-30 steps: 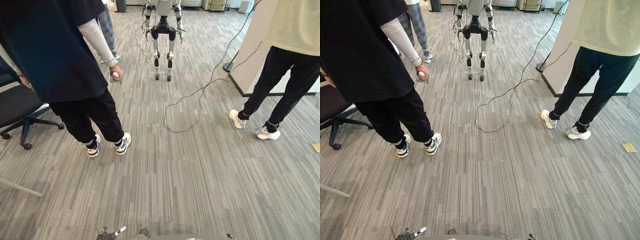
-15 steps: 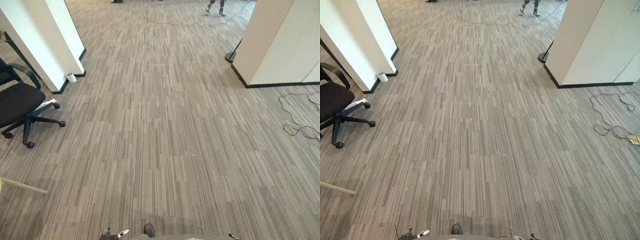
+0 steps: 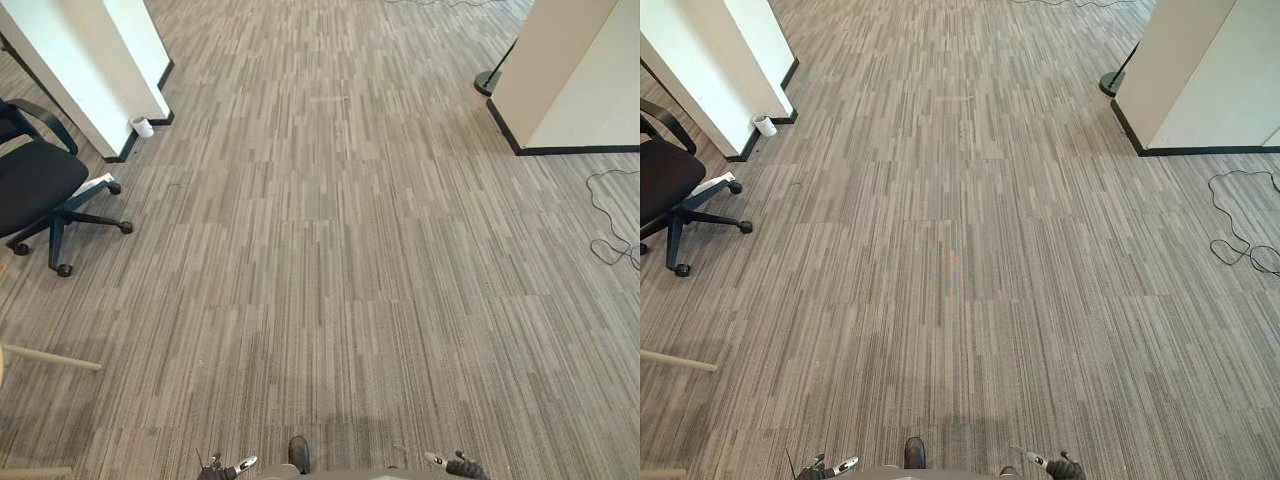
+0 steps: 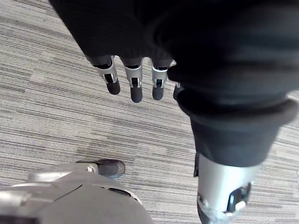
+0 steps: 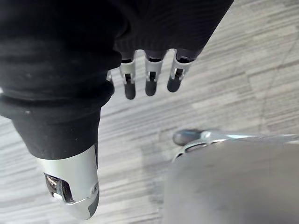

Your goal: Organize washtable

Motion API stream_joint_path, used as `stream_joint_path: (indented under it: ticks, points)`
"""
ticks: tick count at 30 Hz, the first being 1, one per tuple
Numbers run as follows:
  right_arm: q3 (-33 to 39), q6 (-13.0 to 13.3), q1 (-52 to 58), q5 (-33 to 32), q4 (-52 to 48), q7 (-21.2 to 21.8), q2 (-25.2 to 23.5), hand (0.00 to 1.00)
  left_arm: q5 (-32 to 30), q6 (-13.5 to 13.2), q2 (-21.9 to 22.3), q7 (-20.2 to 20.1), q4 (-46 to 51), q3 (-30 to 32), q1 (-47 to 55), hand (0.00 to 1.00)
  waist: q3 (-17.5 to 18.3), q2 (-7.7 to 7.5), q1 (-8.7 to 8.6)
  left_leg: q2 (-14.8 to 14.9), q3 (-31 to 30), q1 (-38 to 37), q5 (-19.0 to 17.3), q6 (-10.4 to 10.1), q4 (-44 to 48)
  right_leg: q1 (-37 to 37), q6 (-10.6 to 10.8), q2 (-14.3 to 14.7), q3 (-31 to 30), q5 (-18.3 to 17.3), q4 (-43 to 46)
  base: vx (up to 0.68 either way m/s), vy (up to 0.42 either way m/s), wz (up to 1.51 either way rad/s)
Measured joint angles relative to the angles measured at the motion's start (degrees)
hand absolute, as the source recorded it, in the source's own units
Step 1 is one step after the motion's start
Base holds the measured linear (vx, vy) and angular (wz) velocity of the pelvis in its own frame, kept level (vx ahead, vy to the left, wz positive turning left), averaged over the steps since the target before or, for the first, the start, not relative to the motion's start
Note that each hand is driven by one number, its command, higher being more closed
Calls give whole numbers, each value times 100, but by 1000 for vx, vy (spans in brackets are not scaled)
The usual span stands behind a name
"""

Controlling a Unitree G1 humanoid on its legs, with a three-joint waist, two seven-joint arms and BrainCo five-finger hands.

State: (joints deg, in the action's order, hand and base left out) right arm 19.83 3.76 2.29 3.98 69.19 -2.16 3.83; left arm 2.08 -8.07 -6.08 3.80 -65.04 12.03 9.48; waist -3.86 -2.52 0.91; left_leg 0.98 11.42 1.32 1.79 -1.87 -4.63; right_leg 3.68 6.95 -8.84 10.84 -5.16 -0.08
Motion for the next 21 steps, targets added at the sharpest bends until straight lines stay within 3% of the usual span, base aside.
stream_joint_path:
  ticks: [1,2,4,5,6,7,8,9,10,12,13,17,21]
  points:
    - [1,1,-62,-9,-2,0,-10,0,1,3,-18,-1,32,14,-4,0,-31,24,-7,6,0,100,-175,18,273,2,13,1,-4,20,10,51,14,-16]
    - [0,15,-112,-41,-34,1,-35,0,2,2,-11,-2,49,119,-49,0,-135,-25,1,95,-7,451,-652,37,1090,4,41,5,4,38,41,22,25,-11]
    - [23,24,-132,-126,-36,4,-30,0,13,5,76,1,49,205,-56,0,-163,101,12,264,-20,922,-1404,154,2350,75,140,36,49,-27,163,26,94,-7]
    - [126,19,-88,-146,-49,9,20,0,2,8,112,-5,49,199,-52,0,-177,216,14,303,-35,1041,-1870,228,2729,40,378,-20,181,-290,519,15,182,4]
    - [210,17,-56,-167,-51,10,29,0,-2,17,117,-8,42,194,-57,0,-180,234,12,287,-41,1012,-2069,251,2808,-39,428,-125,195,-441,852,31,231,21]
    - [314,15,41,-217,-80,6,103,0,-10,25,146,-8,18,181,-50,0,-201,289,-15,165,-101,867,-2151,356,2729,-457,524,-320,163,-540,2028,91,316,47]
    - [471,16,201,-262,-158,9,123,0,-40,36,130,-15,21,119,-25,0,-202,322,-26,12,-191,622,-2150,369,2536,-1014,155,-586,135,-309,3440,130,280,58]
    - [513,19,275,-342,-181,14,97,0,-64,41,136,-18,29,93,-16,0,-204,349,-28,-59,-286,483,-2145,416,2472,-1249,-96,-662,34,-192,4050,230,271,72]
    - [661,41,420,-408,-241,32,-40,0,-70,75,102,-20,29,102,20,0,-252,344,-28,-145,-422,162,-2118,539,2382,-1598,-145,-600,-236,-349,5051,236,187,55]
    - [720,12,503,-410,-259,82,-157,0,-122,140,-1,-47,16,173,120,0,-262,175,-30,-212,-619,-256,-2071,629,2149,-1848,-158,-418,-157,-670,5593,337,160,70]
    - [719,36,549,-417,-277,95,-206,0,-222,158,16,-70,18,228,109,0,-257,142,-30,-210,-824,-540,-2035,620,1873,-2043,-211,-277,222,-833,5345,398,115,80]
    - [720,40,600,-454,-516,103,-202,0,-304,160,156,-121,49,437,48,0,-281,226,-48,-92,-993,-1111,-1961,489,1242,-2702,-321,130,692,-749,3592,462,53,48]
    - [718,30,672,-460,-788,107,-275,0,-315,158,238,-113,176,480,23,0,-330,275,-155,133,-938,-1856,-2116,83,940,-3108,-660,450,868,392,1314,626,-35,25]
